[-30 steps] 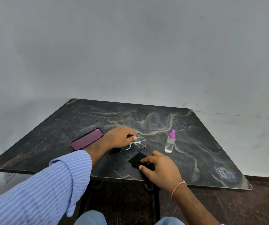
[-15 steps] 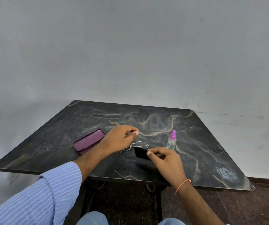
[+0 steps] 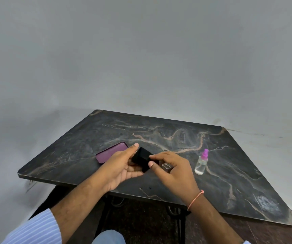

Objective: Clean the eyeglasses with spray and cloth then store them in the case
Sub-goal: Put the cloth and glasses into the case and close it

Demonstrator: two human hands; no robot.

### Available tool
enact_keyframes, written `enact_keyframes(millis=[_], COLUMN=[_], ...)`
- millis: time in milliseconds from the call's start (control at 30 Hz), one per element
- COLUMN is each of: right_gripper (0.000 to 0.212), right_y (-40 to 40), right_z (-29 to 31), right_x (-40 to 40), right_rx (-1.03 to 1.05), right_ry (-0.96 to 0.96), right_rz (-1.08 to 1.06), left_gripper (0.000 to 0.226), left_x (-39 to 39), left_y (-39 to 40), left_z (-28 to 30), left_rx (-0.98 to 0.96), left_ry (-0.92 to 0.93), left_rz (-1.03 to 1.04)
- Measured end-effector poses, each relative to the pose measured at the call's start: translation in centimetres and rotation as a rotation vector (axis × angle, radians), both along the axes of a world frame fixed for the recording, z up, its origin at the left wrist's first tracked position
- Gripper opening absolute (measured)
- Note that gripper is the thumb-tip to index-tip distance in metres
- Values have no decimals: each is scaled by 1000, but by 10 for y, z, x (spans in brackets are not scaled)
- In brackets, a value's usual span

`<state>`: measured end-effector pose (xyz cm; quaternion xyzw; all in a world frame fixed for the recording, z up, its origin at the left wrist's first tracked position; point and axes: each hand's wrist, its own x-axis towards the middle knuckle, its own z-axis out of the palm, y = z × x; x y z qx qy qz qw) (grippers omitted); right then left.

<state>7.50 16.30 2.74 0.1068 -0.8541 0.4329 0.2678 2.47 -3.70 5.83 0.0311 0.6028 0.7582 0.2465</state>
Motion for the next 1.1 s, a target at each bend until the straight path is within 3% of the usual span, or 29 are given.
enact_keyframes(millis=[100, 167, 333, 467, 633, 733, 933, 1100], right_gripper=[51, 60, 42, 29, 18, 14, 12, 5], right_y=[-8, -12, -31, -43, -67, -75, -79, -68], right_z=[2, 3, 4, 7, 25, 35, 36, 20], right_x=[-6, -11, -27, -40, -53, -71, -113, -141], right_rx=[368, 557, 709, 547, -217, -484, -501, -219], right_ry=[0, 38, 243, 228, -196, -419, -597, -621], right_rz=[22, 46, 78, 122, 123, 93, 70, -44], left_gripper=[34, 27, 20, 24, 24, 24, 29, 30], left_x=[-2, -2, -6, -12, -23, -32, -59, -80], left_y=[-21, -32, -56, -74, -94, -100, -94, -90], left_z=[-4, -6, -8, -12, -17, -21, -32, -39], left_rx=[120, 142, 148, 99, -19, -51, -180, -519], left_ry=[-65, -80, -72, -40, 2, 10, 132, 314], left_rz=[53, 69, 125, 112, 100, 121, 174, 184])
